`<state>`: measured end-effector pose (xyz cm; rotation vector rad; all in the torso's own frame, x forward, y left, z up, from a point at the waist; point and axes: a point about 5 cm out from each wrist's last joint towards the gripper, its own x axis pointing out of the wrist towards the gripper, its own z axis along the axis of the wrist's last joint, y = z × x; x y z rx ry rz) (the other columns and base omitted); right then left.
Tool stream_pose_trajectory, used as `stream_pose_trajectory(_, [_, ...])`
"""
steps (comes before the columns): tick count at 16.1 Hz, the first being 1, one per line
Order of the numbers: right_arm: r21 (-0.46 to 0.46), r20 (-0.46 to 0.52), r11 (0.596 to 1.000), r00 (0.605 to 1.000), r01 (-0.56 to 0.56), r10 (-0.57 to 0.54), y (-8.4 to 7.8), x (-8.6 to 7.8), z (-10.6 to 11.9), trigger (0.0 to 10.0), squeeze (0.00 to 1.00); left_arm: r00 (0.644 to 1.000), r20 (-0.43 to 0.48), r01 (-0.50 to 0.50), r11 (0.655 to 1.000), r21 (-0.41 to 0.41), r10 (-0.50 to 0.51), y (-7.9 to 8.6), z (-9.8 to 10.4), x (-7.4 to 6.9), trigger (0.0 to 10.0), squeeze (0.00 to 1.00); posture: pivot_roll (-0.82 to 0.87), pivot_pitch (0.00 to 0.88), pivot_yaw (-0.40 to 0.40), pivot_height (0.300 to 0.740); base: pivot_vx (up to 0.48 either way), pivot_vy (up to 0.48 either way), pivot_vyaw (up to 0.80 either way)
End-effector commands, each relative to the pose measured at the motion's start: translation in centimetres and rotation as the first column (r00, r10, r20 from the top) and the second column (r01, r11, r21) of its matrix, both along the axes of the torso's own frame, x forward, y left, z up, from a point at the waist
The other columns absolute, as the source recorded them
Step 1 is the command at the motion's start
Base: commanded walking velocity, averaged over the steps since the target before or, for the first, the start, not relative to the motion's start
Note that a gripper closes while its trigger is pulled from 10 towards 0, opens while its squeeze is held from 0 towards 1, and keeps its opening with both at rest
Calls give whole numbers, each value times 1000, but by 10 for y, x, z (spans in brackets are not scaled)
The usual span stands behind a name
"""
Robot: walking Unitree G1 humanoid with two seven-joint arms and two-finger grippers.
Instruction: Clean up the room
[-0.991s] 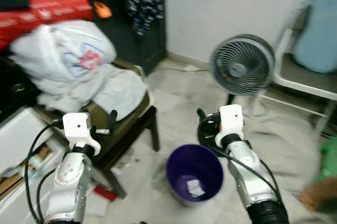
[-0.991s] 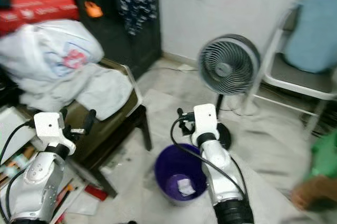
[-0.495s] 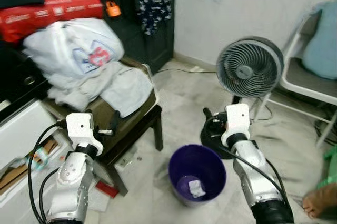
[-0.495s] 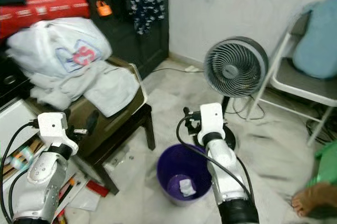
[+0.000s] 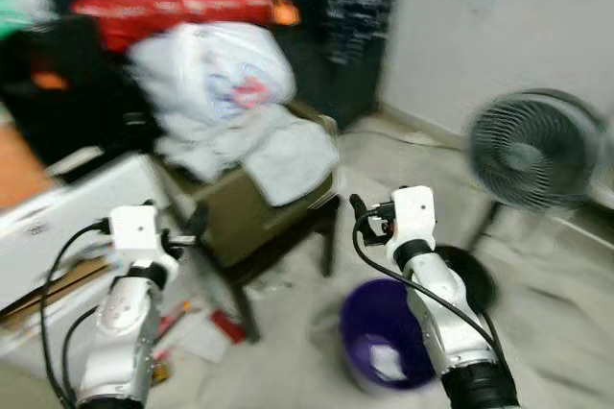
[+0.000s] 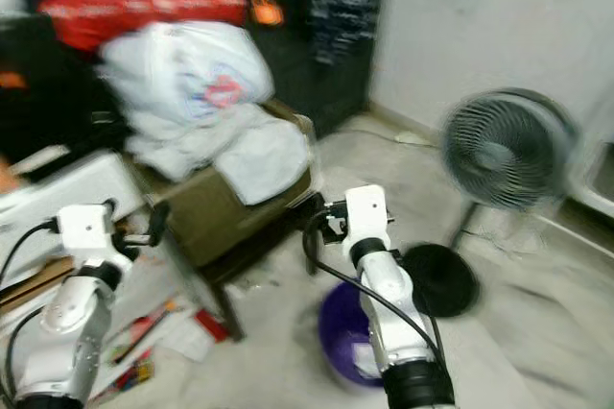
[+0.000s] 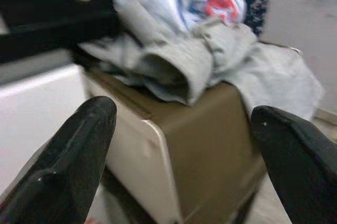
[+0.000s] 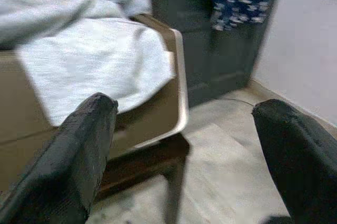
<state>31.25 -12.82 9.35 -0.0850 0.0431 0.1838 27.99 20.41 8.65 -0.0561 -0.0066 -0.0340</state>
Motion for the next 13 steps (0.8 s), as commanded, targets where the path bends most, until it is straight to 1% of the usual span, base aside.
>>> stream_pose_trajectory(1, [1,11,1000,1000,7,-7,-3,2,4,10000,0,1000,5,-5,1000,14,5,0,2,1,10000,0,-97,23,22,740,0,0,775])
stream_pose_trajectory(6, [2,10,1000,1000,13,-13,-3,2,3,10000,0,1000,5,-7,1000,26,7,0,2,2,10000,0,-99,24,24,740,0,0,775])
stream_pose_trajectory(13, [-5,11,1000,1000,10,-10,-4,2,3,10000,0,1000,7,-3,1000,18,3,-2,2,2,10000,0,-100,25,21,740,0,0,774])
